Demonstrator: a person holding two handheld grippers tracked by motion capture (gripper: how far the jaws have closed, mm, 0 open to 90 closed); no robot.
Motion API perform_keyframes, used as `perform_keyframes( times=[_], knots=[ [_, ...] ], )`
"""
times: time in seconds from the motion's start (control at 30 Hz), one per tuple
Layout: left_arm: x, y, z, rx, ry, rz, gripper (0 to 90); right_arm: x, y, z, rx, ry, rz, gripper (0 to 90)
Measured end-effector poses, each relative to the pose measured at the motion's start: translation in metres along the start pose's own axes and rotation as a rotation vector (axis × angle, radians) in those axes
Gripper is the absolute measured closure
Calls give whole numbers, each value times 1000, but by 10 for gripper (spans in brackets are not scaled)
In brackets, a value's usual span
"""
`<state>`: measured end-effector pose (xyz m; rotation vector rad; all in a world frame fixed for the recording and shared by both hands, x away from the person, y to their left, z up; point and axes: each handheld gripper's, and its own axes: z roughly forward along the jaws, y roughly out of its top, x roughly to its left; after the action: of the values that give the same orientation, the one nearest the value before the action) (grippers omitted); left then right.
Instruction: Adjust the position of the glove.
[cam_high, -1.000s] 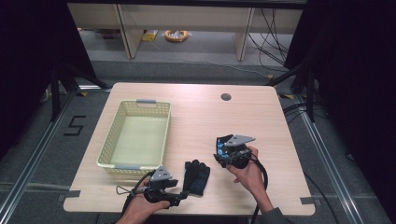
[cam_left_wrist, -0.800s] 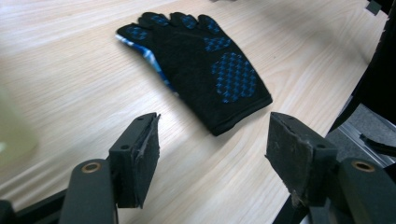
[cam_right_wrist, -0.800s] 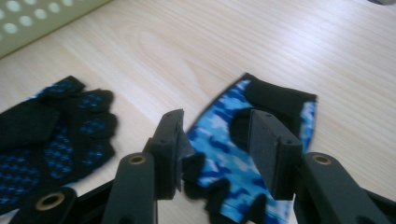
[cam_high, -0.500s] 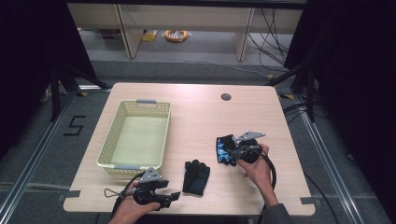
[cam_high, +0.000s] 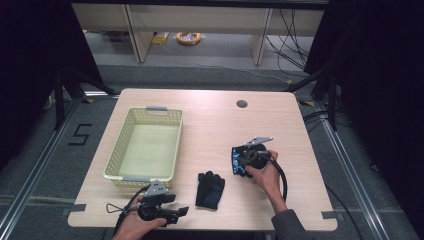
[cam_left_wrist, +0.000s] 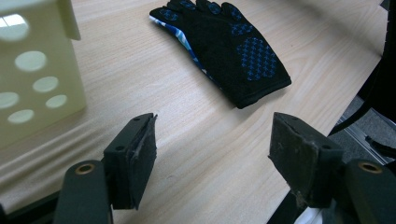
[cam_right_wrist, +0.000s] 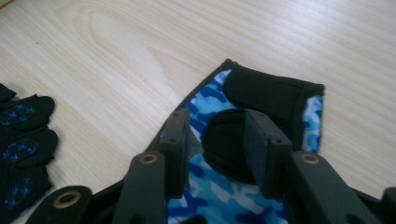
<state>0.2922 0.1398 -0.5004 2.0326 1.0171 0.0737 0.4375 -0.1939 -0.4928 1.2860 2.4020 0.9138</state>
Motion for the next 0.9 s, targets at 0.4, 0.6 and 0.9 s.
perform_keyframes(
  times=[0.4, 0.6, 0.9],
  knots=[
    [-1, -2, 6, -6, -4, -7, 319, 1, -7, 10, -31, 58, -16, 890],
    [3, -1, 5, -15, -5, -21, 321, 1, -3, 3, -56, 55, -57, 895],
    [2, 0, 3, -19, -24, -23, 327, 12, 6, -46, -177, 132, -124, 895]
  ],
)
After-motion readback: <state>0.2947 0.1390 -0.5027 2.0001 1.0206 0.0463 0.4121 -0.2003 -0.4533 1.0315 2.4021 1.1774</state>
